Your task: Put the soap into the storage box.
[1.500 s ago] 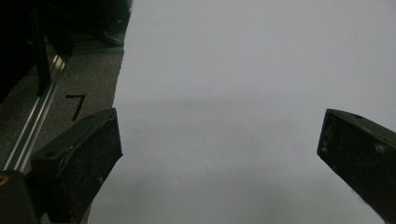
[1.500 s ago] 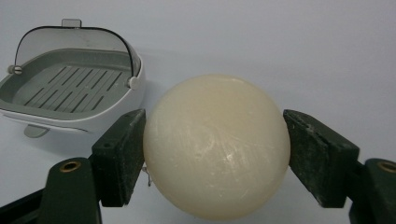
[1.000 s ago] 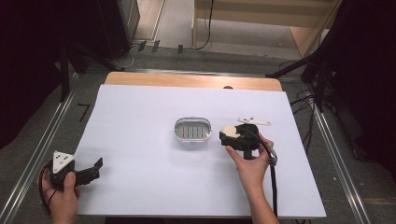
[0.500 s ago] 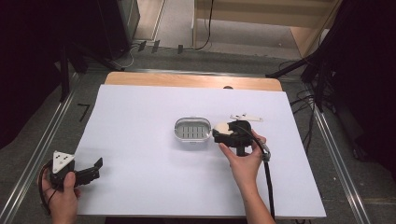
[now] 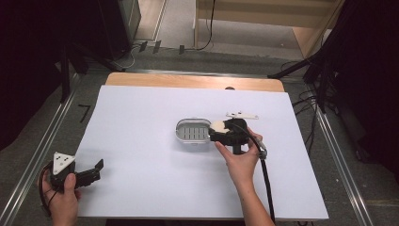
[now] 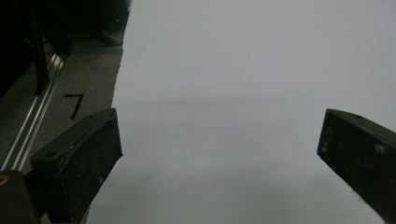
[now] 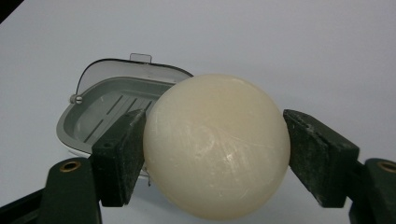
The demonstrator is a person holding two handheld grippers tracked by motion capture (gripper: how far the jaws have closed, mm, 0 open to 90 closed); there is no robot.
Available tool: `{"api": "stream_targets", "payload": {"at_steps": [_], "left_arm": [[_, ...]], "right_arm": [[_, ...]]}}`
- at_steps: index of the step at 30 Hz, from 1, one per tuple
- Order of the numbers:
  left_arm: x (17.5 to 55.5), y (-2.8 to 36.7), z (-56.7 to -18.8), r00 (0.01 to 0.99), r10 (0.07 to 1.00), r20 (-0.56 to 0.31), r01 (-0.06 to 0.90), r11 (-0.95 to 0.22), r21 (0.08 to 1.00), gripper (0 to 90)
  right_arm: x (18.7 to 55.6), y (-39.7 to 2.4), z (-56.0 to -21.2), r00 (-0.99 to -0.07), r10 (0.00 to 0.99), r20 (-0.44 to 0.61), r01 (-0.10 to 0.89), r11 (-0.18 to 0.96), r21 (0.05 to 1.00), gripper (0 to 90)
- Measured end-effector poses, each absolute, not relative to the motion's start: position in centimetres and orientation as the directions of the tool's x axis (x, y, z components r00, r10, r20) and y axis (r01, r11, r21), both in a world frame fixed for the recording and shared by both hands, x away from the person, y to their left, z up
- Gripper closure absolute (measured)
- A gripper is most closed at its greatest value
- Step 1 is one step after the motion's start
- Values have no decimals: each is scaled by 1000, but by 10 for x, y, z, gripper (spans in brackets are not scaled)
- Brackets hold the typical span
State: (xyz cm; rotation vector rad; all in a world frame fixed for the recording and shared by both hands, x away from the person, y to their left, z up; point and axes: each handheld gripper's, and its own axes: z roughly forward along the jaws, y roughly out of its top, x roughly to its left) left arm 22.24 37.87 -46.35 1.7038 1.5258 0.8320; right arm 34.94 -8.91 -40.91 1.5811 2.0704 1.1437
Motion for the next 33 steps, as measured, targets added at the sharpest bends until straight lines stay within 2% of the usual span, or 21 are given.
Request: {"api": "stream_targets", "payload": {"at_steps": [33], "left_arm": [[222,379,-463,104,994,10,554,-66,830,3]], "right_arm": [[360,-52,-406,-398,889,227,668,111,735,254]]}}
